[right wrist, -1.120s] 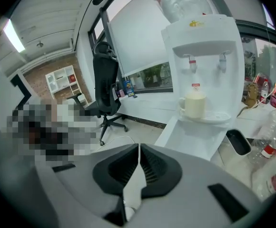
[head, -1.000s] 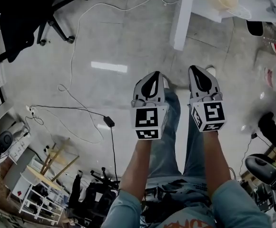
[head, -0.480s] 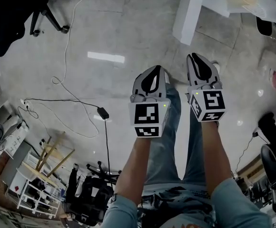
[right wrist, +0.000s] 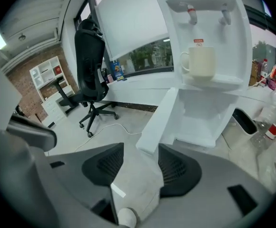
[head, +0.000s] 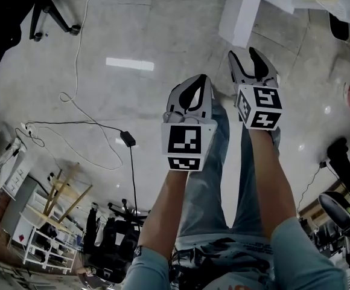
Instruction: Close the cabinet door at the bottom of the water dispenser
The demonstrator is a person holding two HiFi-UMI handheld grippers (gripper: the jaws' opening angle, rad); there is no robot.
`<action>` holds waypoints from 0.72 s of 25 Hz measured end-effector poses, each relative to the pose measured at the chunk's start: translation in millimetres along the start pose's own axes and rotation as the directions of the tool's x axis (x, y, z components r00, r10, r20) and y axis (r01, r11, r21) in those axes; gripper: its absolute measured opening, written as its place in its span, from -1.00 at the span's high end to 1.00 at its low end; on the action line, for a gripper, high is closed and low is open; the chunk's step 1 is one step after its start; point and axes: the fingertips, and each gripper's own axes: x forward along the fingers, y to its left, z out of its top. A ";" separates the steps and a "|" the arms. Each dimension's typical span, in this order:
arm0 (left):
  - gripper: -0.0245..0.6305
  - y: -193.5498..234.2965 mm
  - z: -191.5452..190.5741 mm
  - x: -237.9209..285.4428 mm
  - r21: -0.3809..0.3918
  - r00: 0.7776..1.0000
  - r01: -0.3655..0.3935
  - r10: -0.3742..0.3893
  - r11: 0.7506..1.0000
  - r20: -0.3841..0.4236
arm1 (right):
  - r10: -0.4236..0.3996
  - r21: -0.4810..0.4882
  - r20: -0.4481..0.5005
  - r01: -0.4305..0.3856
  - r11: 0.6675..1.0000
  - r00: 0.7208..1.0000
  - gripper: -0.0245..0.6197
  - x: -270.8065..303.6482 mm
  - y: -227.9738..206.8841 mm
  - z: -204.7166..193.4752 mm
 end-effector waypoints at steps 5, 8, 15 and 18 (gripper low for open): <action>0.90 6.0 -11.8 -1.9 0.000 1.000 -0.003 0.003 1.000 -0.030 | -0.031 0.043 -0.022 0.031 0.999 0.999 0.22 20.1 -6.0 -5.2; 0.90 8.9 -14.7 -0.8 -0.006 0.999 -0.007 0.006 1.000 -0.037 | -0.042 0.063 -0.030 0.044 0.997 0.999 0.22 28.0 -8.4 -7.1; 0.90 4.7 -17.5 1.7 -0.012 0.999 -0.004 0.004 1.000 -0.051 | -0.068 0.061 -0.066 0.072 0.996 0.995 0.26 31.3 -14.8 -14.0; 0.90 1.0 -17.7 3.8 -0.011 0.998 0.000 -0.001 1.000 -0.056 | -0.068 0.057 -0.069 0.072 0.996 0.995 0.30 29.4 -17.3 -15.6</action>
